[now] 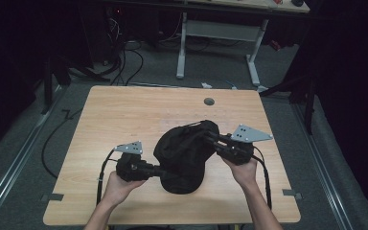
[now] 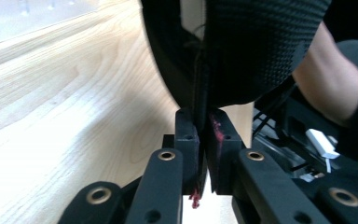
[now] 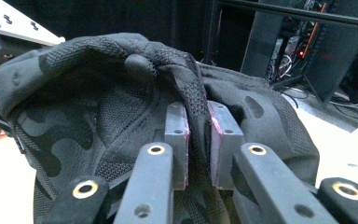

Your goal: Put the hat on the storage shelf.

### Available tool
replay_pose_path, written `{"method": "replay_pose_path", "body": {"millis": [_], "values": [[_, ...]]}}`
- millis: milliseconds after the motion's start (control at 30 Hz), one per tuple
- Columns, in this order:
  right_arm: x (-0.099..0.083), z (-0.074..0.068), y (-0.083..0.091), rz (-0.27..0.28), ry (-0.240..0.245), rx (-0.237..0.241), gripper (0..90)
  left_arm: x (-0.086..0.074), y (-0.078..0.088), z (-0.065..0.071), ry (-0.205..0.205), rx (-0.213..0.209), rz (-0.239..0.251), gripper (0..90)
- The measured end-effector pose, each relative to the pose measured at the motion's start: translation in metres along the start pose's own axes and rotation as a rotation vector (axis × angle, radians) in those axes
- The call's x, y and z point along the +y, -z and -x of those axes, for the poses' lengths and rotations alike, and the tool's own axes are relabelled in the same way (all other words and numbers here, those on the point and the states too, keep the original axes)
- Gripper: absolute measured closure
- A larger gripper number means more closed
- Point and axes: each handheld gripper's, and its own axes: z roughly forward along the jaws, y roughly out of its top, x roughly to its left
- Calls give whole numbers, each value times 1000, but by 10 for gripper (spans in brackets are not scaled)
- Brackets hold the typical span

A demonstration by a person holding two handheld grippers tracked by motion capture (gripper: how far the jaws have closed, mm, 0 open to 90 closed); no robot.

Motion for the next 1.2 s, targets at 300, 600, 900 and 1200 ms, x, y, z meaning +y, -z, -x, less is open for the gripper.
{"method": "replay_pose_path", "body": {"millis": [300,600,900,1200], "values": [[0,4,1,18,-40,7,653,3,11,7,-32,27,25,868],[-6,11,6,20,-112,-22,390,2,21,8,-30,61,68,869],[-28,15,11,-50,-152,-75,375,5,32,8,-25,123,123,868],[-63,18,9,-159,-205,-171,384,8,39,7,-21,183,167,867]]}}
